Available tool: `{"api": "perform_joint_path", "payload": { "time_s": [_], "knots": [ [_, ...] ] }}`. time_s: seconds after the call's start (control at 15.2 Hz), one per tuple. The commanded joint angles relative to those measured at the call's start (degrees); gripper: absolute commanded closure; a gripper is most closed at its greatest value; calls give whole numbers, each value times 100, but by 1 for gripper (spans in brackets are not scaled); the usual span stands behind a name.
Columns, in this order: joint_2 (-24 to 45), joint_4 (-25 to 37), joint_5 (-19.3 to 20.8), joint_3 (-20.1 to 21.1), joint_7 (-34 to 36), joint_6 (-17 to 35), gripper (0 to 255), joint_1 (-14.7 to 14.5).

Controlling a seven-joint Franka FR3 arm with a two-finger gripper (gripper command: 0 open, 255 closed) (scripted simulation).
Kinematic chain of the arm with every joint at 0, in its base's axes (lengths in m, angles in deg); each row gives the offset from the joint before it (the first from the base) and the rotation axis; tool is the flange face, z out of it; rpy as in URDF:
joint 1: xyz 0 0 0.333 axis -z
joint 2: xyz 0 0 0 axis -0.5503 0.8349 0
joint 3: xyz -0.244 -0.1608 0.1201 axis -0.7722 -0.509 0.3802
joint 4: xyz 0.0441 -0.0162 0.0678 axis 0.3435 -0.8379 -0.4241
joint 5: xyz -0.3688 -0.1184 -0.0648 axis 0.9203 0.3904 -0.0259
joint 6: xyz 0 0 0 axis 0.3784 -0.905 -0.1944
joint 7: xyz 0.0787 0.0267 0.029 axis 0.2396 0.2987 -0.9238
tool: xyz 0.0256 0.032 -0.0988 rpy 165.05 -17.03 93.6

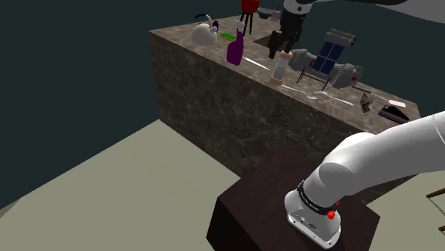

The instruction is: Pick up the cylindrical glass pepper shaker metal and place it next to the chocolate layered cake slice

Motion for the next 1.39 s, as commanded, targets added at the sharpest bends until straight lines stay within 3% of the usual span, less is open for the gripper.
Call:
{"api": "perform_joint_path", "payload": {
  "time_s": [0.0, 0.59, 1.12, 1.32],
  "knots": [
    [343, 263, 30, -164, -191, 38, 0, 54],
    [2113, 1891, -150, -882, -1180, -7, 0, 356],
    [4031, 4010, -705, -1299, -2097, -440, 0, 927],
    [4002, 3741, -690, -1294, -2085, -197, 0, 935]
  ]
}}
